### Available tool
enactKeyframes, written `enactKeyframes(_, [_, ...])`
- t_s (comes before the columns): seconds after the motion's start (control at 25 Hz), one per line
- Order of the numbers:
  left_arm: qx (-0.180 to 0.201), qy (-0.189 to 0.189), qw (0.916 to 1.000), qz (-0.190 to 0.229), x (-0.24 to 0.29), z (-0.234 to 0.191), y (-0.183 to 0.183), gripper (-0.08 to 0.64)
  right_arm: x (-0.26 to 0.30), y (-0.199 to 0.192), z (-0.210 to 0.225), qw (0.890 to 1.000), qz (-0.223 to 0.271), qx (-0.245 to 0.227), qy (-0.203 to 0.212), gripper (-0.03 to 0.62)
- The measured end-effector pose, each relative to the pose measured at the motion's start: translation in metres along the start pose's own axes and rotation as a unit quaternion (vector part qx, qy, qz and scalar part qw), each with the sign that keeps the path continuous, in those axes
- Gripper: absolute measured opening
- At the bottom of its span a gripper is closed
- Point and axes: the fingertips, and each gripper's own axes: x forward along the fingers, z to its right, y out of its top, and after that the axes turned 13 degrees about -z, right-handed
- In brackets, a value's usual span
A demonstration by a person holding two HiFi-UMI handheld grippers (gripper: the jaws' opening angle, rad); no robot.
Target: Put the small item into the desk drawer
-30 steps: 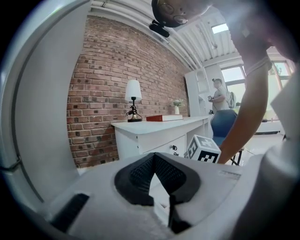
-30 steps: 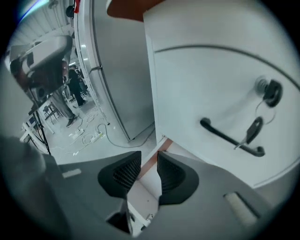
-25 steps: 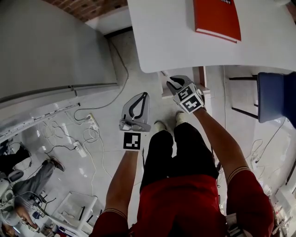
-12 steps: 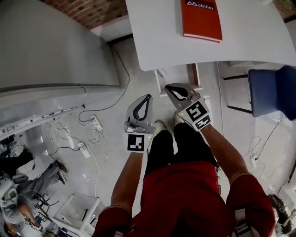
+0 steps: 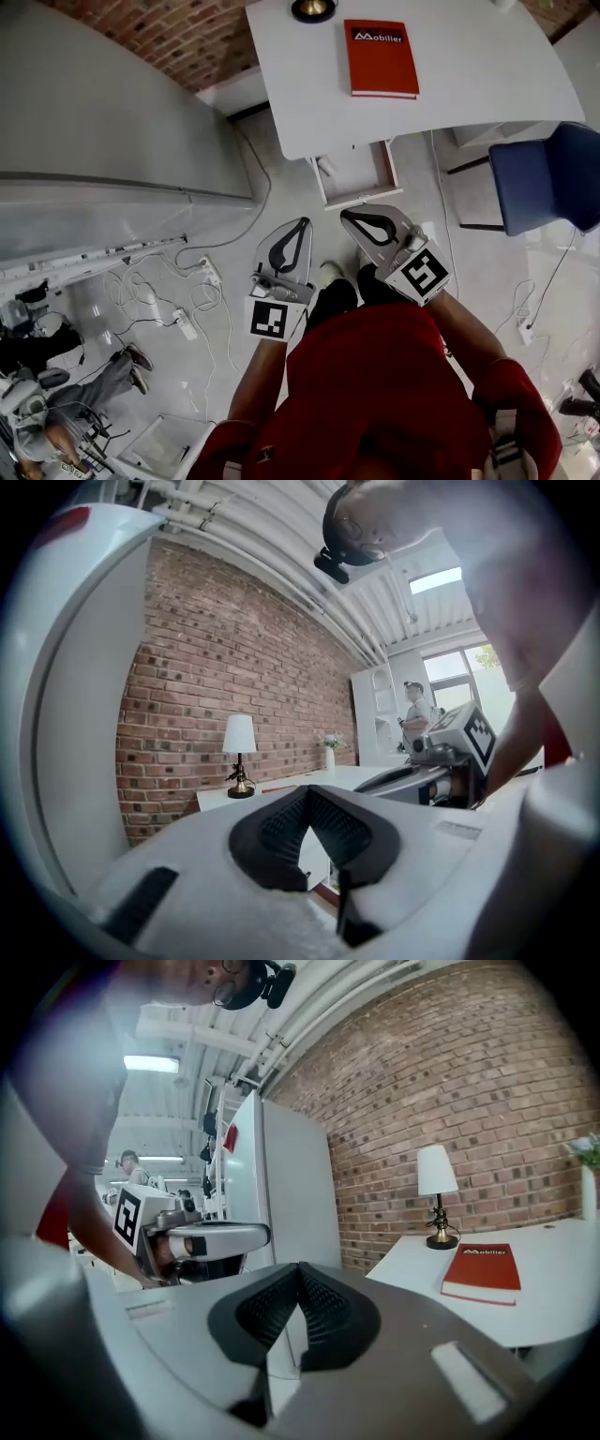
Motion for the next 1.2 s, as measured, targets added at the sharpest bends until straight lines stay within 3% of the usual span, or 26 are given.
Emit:
enactKeyframes(0.2, [0.028,-0.014,0.9993,0.02,-0.024,0.013,0.039,0.006,-0.037,0.021,-0.007,1.0,0.005,0.025,-0.015,0.011])
enactKeyframes(0.52, [0.052,-0.019,0.9974,0.046,-0.047,0.03,0.074,0.006,-0.074,0.057,-0.019,0.999,0.041,0.007,-0.021,0.011])
enactKeyframes(1.2, [0.046,-0.011,0.997,0.06,-0.057,0.023,0.079,0.006,-0.073,0.066,-0.034,0.999,0.047,0.006,-0.014,0.011])
